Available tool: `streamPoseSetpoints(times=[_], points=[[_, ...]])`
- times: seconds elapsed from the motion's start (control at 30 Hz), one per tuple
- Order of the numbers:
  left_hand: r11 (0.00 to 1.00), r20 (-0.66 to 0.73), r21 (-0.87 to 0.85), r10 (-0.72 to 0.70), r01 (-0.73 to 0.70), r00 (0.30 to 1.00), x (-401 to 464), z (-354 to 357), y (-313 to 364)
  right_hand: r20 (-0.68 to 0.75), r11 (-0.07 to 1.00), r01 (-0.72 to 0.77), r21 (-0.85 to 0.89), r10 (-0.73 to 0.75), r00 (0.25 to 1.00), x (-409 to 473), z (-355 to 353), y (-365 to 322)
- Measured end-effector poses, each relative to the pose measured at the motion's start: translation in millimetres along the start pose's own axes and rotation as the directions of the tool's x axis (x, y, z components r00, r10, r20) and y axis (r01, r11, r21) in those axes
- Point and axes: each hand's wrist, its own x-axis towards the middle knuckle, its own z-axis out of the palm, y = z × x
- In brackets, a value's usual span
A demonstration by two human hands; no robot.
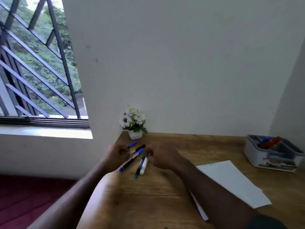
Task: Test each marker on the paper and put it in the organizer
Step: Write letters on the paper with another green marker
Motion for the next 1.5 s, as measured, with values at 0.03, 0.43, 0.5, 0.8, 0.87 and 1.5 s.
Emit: streamPoseSetpoints(times=[0.03,0.43,0.5,0.8,0.87,1.5], points=[[1.0,0.006,0.009,-0.018,0.018,1.0,-3.0,-1.3,-4.0,0.011,1.0,0.02,-0.01,-0.02,1.0,5.6,4.5,-3.6],[1.0,0.022,0.011,-0.007,0.007,1.0,-6.3,2.0,-6.9,0.343,0.979,0.134,-0.151,-0.075,0.936,44.6,16.1,-19.7],[1.0,0.012,-0.021,0.014,-0.014,1.0,-6.0,4.4,-4.3,0.333,0.967,0.203,-0.153,-0.143,0.932,41.8,13.8,-17.8],[0.958,-0.095,-0.271,0.072,-0.095,0.993,-4.5,12.3,30.1,-0.258,0.899,0.16,0.408,-0.054,0.965,-5.5,-9.7,17.1],[0.942,-0.005,-0.309,0.136,-0.131,0.991,-7.4,17.0,51.8,-0.308,0.7,0.147,0.699,0.109,0.945,-20.2,-13.7,24.9],[0.792,0.334,-0.569,0.467,-0.22,0.819,-7.1,108.8,166.4,-0.198,0.396,0.005,0.918,0.448,0.872,-118.6,-29.7,125.5]])
